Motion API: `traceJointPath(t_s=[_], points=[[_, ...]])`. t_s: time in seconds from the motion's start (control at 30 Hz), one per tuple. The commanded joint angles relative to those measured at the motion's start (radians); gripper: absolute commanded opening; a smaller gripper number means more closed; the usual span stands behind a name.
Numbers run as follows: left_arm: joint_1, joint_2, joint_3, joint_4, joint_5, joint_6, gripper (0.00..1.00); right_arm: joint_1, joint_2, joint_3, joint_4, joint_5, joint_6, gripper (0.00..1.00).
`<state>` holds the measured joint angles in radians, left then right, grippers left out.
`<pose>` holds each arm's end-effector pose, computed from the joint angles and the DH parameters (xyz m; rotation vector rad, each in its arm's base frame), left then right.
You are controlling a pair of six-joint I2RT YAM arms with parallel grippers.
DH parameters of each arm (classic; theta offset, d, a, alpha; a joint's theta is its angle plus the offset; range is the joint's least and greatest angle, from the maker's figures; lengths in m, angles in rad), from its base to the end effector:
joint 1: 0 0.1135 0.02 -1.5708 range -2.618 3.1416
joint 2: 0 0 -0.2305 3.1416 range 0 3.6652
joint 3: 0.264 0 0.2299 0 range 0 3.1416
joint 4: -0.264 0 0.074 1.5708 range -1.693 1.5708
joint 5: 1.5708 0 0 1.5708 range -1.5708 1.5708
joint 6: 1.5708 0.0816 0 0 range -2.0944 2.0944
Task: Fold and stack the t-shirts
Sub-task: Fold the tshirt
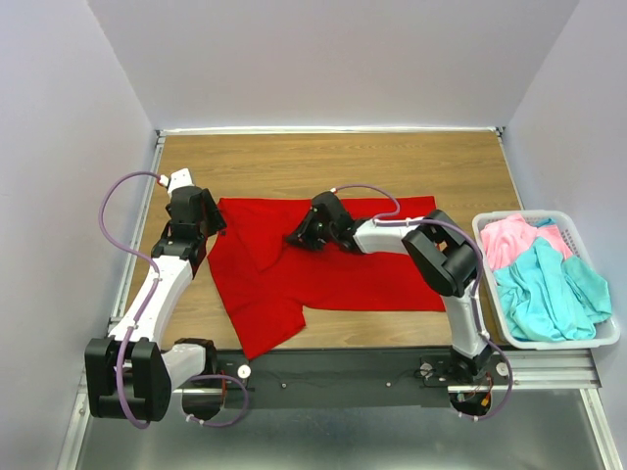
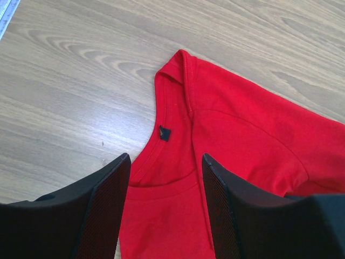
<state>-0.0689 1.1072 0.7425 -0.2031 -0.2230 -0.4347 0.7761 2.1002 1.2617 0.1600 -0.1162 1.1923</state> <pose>0.2757 -0.0009 0.2140 -0.5134 2.0605 -0.0597 0.3146 0.3221 0.0902 0.4529 2.4845 1.0869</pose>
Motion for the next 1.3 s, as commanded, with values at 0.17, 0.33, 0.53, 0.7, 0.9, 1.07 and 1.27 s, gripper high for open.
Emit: traceJointPath(t_s=[0.17,0.33,0.53,0.7,0.9,1.07,1.27], points=[[-0.002,-0.001,0.011,0.016,0.007,0.002,0.63,0.026,0.060,0.033,0.009,0.021,0.044,0.32],[-0.002,0.002,0.011,0.014,0.008,0.002,0.63,0.028,0.052,0.036,0.007,0.020,0.046,0.32],[-0.002,0.008,0.012,0.014,0.011,0.002,0.63,0.032,0.035,0.034,0.006,0.026,0.036,0.28],[-0.002,0.014,0.012,0.014,0.013,0.004,0.63,0.032,0.023,0.024,0.001,0.030,0.030,0.02],[-0.002,0.016,0.011,0.013,0.011,0.007,0.63,0.032,-0.031,0.010,-0.036,0.041,-0.016,0.01],[-0.002,0.020,0.011,0.013,0.011,0.008,0.63,0.031,-0.066,0.005,-0.089,0.053,-0.077,0.01],[0.000,0.028,0.012,0.010,0.011,0.010,0.63,0.028,-0.077,0.016,-0.149,0.049,-0.140,0.01]])
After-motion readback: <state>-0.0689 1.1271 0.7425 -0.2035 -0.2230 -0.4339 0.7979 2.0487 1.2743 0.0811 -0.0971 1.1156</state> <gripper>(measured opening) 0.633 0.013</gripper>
